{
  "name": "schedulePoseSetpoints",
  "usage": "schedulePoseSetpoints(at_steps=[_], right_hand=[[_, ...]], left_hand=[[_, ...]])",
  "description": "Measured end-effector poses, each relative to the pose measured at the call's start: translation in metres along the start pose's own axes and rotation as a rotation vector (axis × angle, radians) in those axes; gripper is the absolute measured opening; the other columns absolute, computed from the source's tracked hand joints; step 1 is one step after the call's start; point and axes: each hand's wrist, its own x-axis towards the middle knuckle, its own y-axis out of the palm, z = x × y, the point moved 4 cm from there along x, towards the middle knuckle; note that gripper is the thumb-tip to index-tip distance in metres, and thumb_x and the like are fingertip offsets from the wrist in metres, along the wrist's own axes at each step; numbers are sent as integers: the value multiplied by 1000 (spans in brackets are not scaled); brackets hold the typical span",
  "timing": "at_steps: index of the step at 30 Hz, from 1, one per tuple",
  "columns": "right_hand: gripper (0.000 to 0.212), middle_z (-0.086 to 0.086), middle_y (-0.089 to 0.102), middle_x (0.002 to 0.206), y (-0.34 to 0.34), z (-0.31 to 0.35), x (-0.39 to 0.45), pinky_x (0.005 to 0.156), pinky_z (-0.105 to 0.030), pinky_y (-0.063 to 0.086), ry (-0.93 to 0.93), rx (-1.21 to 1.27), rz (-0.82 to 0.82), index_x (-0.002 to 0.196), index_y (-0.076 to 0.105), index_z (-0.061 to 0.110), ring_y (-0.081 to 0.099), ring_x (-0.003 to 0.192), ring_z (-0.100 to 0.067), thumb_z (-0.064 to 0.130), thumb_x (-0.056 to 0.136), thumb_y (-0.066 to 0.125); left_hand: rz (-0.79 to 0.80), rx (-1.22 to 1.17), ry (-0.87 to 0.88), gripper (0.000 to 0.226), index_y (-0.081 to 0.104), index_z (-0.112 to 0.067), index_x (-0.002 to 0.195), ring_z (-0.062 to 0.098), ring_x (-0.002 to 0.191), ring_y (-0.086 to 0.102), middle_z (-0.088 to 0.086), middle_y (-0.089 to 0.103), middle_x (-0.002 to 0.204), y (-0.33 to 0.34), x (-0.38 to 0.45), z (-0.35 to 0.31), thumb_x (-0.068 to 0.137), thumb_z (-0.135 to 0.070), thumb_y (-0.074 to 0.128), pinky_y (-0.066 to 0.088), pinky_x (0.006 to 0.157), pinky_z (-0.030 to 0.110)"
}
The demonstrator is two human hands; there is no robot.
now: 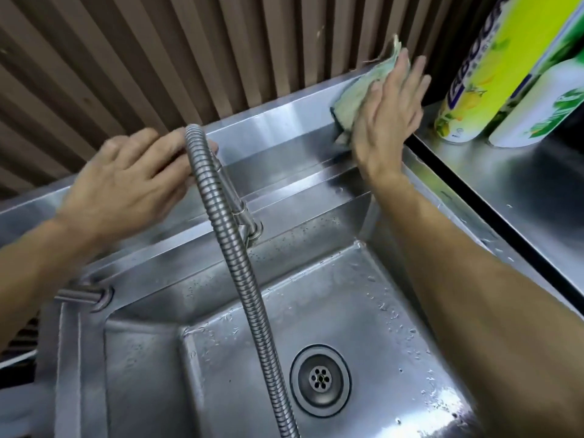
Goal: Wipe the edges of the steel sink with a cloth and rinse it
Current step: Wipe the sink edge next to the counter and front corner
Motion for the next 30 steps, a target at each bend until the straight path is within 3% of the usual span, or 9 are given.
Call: schedulePoseSetpoints(at_steps=[3,7,9,14,16,19,24,27,30], right_hand=[[56,-15,18,170,16,45,-33,127,-46,1,-30,105,-5,161,26,6,13,158,-29,29,110,30],[55,-14,28,167,37,85,-115,126,-49,4,-754,-104,283,159,35,9,21,157,-30,31,108,39],[53,-15,36,163,31,69,-98,124,-50,16,-908,-204,207,156,44,17,27,153,-31,39,108,44],[50,-24,47,140,3,22,-37,112,-49,37,-138,56,-172,151,50,10,44,128,-37,32,106,48],[53,-29,33,155,17,52,-58,125,-47,23,66,323,-121,155,39,3,31,144,-40,24,108,44],[53,-18,24,168,40,101,-107,125,-65,1,-261,260,161,158,33,3,9,158,-36,10,106,44],[53,-16,41,160,24,67,-98,121,-69,18,-1028,21,517,151,47,5,30,152,-39,-4,100,55],[52,-21,43,158,-5,56,-90,125,-52,28,-897,192,572,147,49,-4,34,151,-37,-16,96,52],[50,-6,33,164,5,75,-119,129,-42,17,-817,238,793,153,39,-2,26,155,-20,-3,104,47]], left_hand=[[-36,47,44,55,41,-12,158,41,107,63,13,55,149,6,-2,0,106,-22,56,51,74,48],[-70,-23,72,62,36,-8,159,43,110,67,19,56,146,11,-4,3,102,-15,59,57,75,53],[-69,-69,59,62,36,-7,159,46,109,67,21,55,146,12,-4,6,101,-13,58,57,76,56],[-125,32,65,49,53,-3,148,42,107,58,17,46,143,13,-6,1,100,-14,60,56,74,51],[-134,53,48,46,54,-4,146,39,108,49,15,39,140,11,-6,-1,102,-16,58,54,74,50],[-137,2,8,44,51,-1,145,40,108,46,16,37,135,6,-5,-2,104,-17,53,47,76,52],[-161,-143,-24,36,42,-2,128,41,106,46,19,42,132,7,-8,5,97,-10,58,38,83,51],[-159,-125,-23,34,46,-1,127,40,105,48,19,47,131,10,-9,4,97,-10,58,39,82,50],[-158,-87,-20,32,48,-1,127,39,104,48,20,52,128,7,-9,3,97,-9,57,38,80,49]])
